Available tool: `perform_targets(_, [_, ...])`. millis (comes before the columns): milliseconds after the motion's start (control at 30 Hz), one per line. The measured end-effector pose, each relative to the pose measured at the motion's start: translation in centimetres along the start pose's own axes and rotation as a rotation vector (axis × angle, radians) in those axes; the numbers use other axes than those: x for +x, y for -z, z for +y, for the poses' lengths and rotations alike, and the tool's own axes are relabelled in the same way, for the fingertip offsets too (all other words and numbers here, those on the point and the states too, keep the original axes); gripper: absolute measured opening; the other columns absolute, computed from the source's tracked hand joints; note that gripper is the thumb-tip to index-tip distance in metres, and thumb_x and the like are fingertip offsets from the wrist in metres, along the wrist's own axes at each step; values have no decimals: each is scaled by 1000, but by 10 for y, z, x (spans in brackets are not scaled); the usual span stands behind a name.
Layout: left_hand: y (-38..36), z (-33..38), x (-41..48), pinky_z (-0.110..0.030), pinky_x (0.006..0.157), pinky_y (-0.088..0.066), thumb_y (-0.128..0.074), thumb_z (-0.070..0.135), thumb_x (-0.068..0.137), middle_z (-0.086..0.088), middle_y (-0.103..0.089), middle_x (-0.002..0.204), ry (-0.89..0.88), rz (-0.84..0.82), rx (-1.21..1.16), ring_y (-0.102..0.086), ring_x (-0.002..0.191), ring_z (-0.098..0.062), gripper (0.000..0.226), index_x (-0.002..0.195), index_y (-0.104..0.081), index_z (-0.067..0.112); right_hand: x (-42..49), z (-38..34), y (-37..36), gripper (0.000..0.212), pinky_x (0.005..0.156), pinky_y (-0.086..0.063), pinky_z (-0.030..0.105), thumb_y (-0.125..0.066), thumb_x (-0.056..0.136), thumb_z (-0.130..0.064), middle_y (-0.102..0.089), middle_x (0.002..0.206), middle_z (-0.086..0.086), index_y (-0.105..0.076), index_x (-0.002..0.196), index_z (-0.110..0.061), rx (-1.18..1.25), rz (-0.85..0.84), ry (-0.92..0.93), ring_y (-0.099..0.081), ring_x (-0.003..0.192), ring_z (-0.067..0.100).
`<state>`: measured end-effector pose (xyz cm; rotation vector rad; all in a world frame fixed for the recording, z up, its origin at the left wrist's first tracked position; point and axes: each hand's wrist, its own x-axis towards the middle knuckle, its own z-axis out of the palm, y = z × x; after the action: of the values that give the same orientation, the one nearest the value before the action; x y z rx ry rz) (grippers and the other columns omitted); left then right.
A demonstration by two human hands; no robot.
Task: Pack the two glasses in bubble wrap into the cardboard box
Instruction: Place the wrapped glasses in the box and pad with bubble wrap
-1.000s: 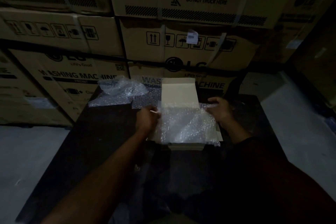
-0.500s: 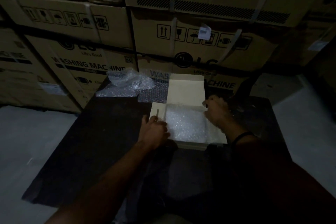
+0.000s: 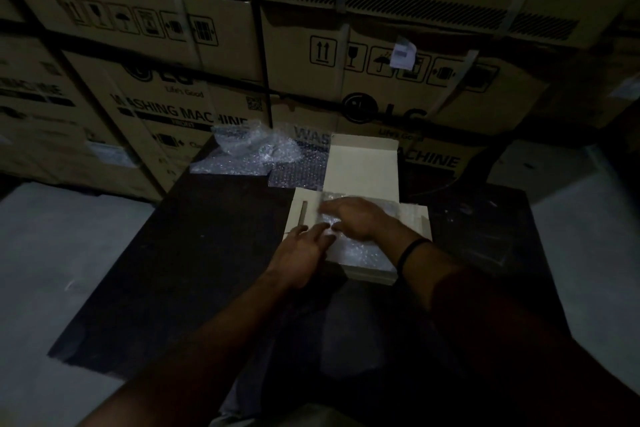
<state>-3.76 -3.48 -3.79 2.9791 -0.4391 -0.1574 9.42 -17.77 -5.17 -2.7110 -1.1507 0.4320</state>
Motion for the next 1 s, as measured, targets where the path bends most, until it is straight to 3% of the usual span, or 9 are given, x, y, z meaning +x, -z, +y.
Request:
perform_targets(67, [-1, 0, -1, -40, 106, -31, -48, 31, 95, -8, -45, 142, 25, 36, 53, -45, 124, -29, 44, 137, -47, 16, -2, 2, -2, 58, 107, -38, 36, -65, 87, -22, -48, 144, 3, -43, 141, -26, 2, -7, -8, -46, 130, 24])
perform_targets(133, [-2, -3, -3, -44, 104, -26, -47, 40, 94, -3, -57, 129, 48, 48, 155, -47, 120, -25, 38, 123, -59, 19, -3, 3, -5, 57, 106, -38, 35, -63, 89, -20, -48, 144, 1, -42, 142, -27, -10, 0, 3, -45, 130, 23])
perform_targets(367, [-1, 6, 0, -53, 110, -10, -31, 46, 98, -5, -59, 126, 72, -66, 207, -36, 129, -26, 46, 118, -61, 17, 3, 1, -6, 47, 110, -30, 36, -55, 89, -17, -38, 150, 6, -51, 136, -18, -305, 7, 165, -35, 135, 28])
perform_targets(533, [7, 12, 6, -56, 110, -8, -32, 47, 97, -9, -62, 120, 58, -141, 229, -38, 126, -28, 47, 116, -61, 14, 8, 3, -5, 49, 114, -26, 29, -48, 91, -4, -36, 151, 12, -46, 139, -8, 51, -8, 29, -33, 139, 26])
perform_targets(633, [7, 11, 7, -56, 111, -7, -33, 45, 97, -7, -62, 121, 75, -148, 201, -39, 126, -26, 43, 115, -60, 17, 4, 4, -2, 48, 112, -27, 29, -46, 95, -7, -38, 150, 12, -40, 143, -8, 152, 25, -32, -37, 136, 26])
perform_targets(800, [4, 9, 4, -54, 112, -6, -35, 47, 97, -6, -61, 122, 71, -109, 180, -41, 125, -24, 44, 114, -62, 17, 6, 8, -3, 50, 117, -16, 26, -42, 99, -13, -24, 156, 9, -31, 147, -10, 60, -7, 7, -25, 144, 22])
perform_targets(1000, [2, 7, -7, -53, 110, -13, -24, 54, 90, -7, -39, 145, 75, 12, 218, -31, 135, -28, 63, 125, -57, 14, 6, 6, -7, 53, 116, -22, 33, -42, 98, -18, -18, 158, 10, -27, 148, -7, -199, -82, 65, -19, 145, 22])
